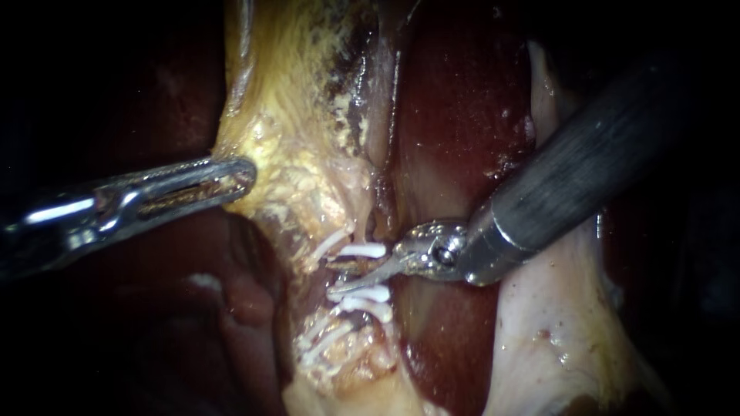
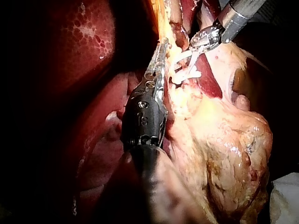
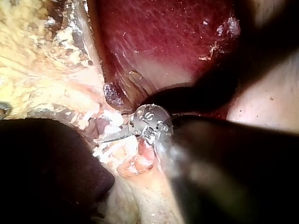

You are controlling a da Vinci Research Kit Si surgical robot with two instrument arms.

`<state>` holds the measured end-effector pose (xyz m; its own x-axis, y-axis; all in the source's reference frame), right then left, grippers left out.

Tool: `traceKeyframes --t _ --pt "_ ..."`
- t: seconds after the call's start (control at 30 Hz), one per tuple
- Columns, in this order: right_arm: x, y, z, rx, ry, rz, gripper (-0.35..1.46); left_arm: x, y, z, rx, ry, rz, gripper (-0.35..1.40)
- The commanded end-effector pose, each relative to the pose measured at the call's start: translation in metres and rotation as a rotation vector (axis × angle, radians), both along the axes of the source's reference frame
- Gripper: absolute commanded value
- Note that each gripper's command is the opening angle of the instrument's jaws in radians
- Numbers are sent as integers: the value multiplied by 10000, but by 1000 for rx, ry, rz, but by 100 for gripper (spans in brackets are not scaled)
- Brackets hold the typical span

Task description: Go to the cutting position right tube

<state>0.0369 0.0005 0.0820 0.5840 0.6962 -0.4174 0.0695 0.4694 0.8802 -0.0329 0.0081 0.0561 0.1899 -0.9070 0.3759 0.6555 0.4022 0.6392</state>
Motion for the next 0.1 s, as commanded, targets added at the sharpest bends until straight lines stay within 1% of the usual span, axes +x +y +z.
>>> traceKeyframes --t 0.03,0.1 --pt "0 0 0 0 0 0 38 0 0 0 0 0 0 -35" --pt "0 0 0 0 0 0 38 0 0 0 0 0 0 -35"
